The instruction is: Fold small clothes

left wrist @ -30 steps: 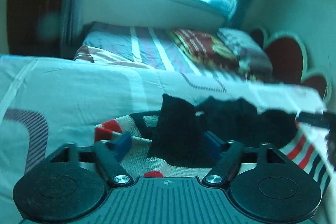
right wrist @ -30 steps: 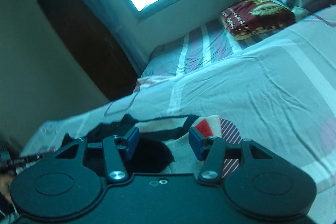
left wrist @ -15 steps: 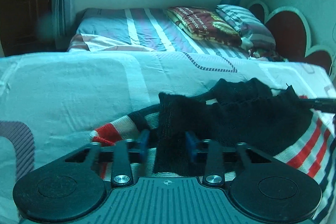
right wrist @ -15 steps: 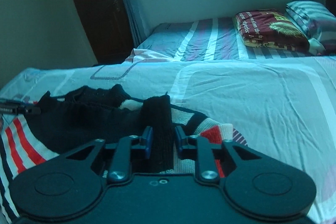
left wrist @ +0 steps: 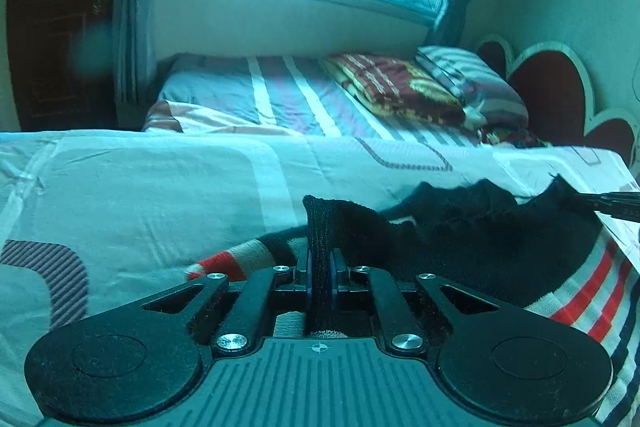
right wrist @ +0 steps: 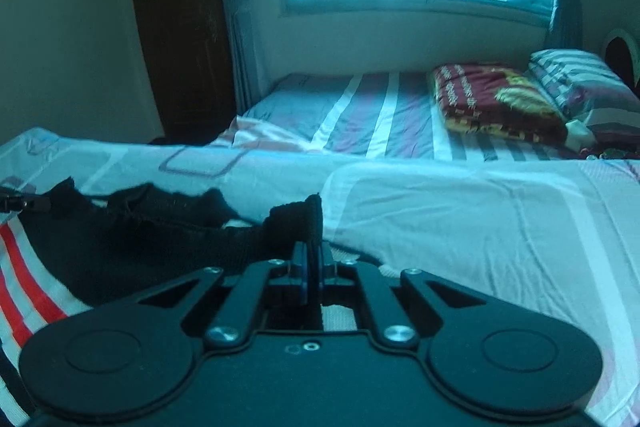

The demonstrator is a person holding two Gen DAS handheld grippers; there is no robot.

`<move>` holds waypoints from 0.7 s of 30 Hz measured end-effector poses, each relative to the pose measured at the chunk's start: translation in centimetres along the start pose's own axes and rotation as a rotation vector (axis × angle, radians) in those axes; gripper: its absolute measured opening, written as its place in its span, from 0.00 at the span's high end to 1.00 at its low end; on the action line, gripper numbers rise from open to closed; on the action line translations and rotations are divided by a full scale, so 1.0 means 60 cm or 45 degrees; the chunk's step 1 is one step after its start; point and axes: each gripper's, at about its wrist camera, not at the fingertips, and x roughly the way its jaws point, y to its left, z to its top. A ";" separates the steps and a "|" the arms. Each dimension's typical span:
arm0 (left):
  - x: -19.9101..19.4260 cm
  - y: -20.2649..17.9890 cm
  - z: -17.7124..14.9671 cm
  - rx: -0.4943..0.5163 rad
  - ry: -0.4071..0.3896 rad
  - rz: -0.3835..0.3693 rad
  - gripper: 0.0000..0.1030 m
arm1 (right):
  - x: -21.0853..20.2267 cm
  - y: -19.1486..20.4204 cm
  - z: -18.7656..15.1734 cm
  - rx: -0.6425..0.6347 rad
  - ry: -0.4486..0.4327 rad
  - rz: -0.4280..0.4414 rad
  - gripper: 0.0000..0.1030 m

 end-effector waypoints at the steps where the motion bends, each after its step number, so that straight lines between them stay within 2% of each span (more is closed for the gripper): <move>1: -0.001 0.002 0.001 -0.005 -0.009 0.014 0.92 | -0.003 -0.002 0.001 -0.006 -0.019 -0.015 0.95; 5: -0.003 0.004 0.005 -0.011 -0.065 0.064 0.92 | -0.002 -0.007 0.003 0.007 -0.082 -0.068 0.95; 6: 0.003 0.001 0.005 0.003 -0.052 0.084 0.92 | 0.004 -0.008 0.001 0.017 -0.073 -0.080 0.95; 8: 0.030 -0.006 -0.004 0.066 0.040 0.138 0.92 | 0.034 -0.008 -0.007 0.001 0.042 -0.145 0.95; 9: 0.035 -0.011 -0.007 0.101 0.046 0.148 0.92 | 0.049 -0.006 -0.013 -0.026 0.103 -0.159 0.94; 11: 0.036 -0.017 0.000 0.119 0.067 0.159 0.92 | 0.049 0.000 -0.006 -0.058 0.107 -0.163 0.91; 13: 0.028 -0.024 0.004 0.159 0.065 0.193 0.71 | 0.040 0.003 0.001 -0.075 0.107 -0.171 0.75; 14: 0.017 -0.028 0.006 0.171 0.047 0.240 0.41 | 0.028 0.009 0.004 -0.096 0.075 -0.199 0.70; 15: 0.001 -0.029 0.010 0.169 0.013 0.268 0.25 | 0.012 0.017 0.006 -0.116 0.037 -0.188 0.70; 16: -0.023 -0.035 0.013 0.170 -0.051 0.290 0.25 | -0.002 0.025 0.008 -0.116 0.018 -0.133 0.70; 18: -0.052 -0.063 0.030 0.183 -0.113 0.299 0.25 | -0.013 0.056 0.011 -0.130 0.017 -0.008 0.71; 21: -0.047 -0.147 0.045 0.248 -0.096 0.084 0.25 | 0.006 0.130 0.003 -0.242 0.033 0.124 0.72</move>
